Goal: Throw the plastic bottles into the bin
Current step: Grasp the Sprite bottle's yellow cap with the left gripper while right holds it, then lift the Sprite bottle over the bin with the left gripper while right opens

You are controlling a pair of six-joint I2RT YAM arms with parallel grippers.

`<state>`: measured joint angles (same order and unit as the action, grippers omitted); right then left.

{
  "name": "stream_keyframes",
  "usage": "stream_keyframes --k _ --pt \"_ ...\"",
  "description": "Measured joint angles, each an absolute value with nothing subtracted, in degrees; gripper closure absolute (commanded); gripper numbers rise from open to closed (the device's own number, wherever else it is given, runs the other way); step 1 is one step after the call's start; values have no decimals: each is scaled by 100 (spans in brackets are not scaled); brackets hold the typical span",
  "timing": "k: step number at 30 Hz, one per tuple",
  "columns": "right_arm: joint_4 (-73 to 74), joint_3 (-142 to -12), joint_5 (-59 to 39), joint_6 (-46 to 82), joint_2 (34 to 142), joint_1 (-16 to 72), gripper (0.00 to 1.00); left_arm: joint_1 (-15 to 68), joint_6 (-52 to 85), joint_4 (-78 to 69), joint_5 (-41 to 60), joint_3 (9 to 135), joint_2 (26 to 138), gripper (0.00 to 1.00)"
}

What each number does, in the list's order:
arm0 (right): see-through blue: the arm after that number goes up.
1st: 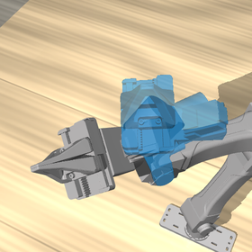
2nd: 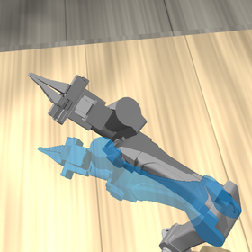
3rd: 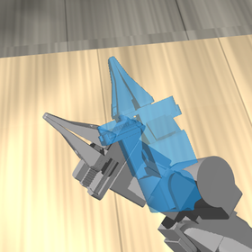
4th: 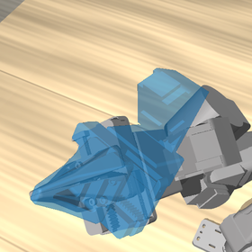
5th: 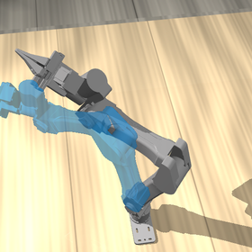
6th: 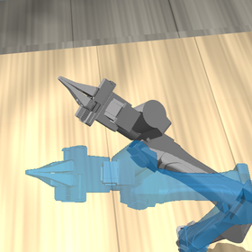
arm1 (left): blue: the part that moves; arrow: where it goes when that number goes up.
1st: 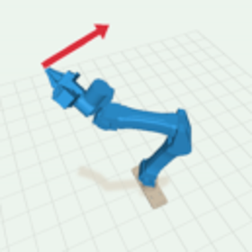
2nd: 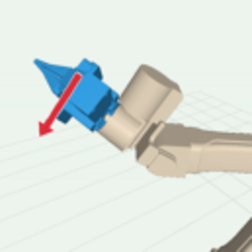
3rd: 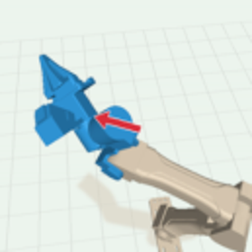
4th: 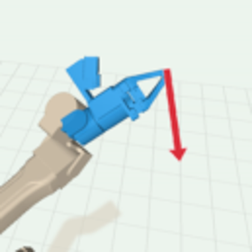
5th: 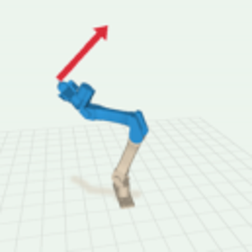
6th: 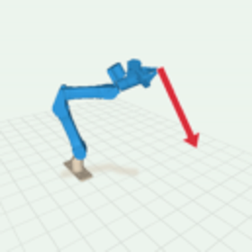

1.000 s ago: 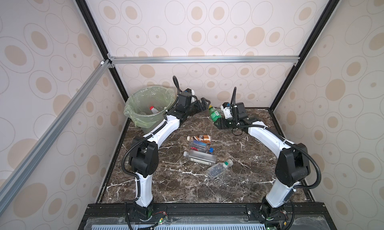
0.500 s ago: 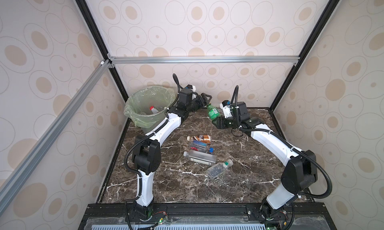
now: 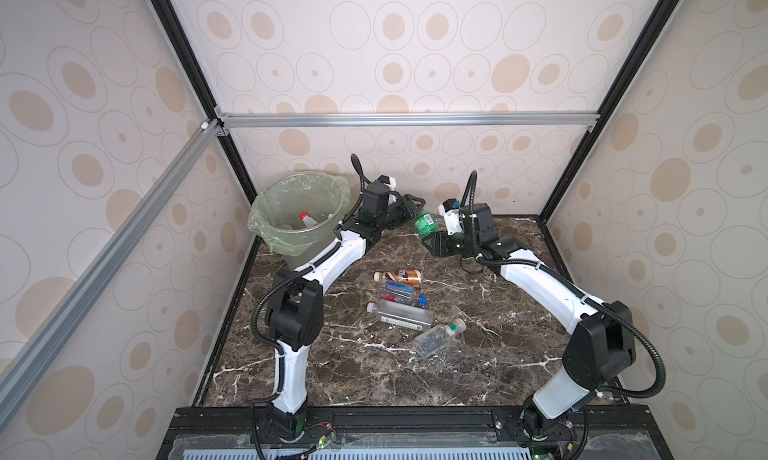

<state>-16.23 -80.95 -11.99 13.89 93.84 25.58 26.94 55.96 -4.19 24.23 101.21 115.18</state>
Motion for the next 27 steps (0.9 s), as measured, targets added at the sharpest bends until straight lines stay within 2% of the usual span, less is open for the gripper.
stream_keyframes --k 3,10,19,27 --pt "-1577 -8018 -1186 1393 9373 2563 50 2703 5594 -423 2418 10071 11485 61" --pt "-1466 -7905 -1186 1406 9330 2580 43 2707 5614 -462 2414 9994 11393 78" --pt "-1437 -7839 -1175 1398 9264 2582 28 2711 5579 -528 2408 9933 11347 81" --pt "-1396 -7762 -1133 1402 9150 2582 22 2709 5439 -458 2364 9937 11347 83"
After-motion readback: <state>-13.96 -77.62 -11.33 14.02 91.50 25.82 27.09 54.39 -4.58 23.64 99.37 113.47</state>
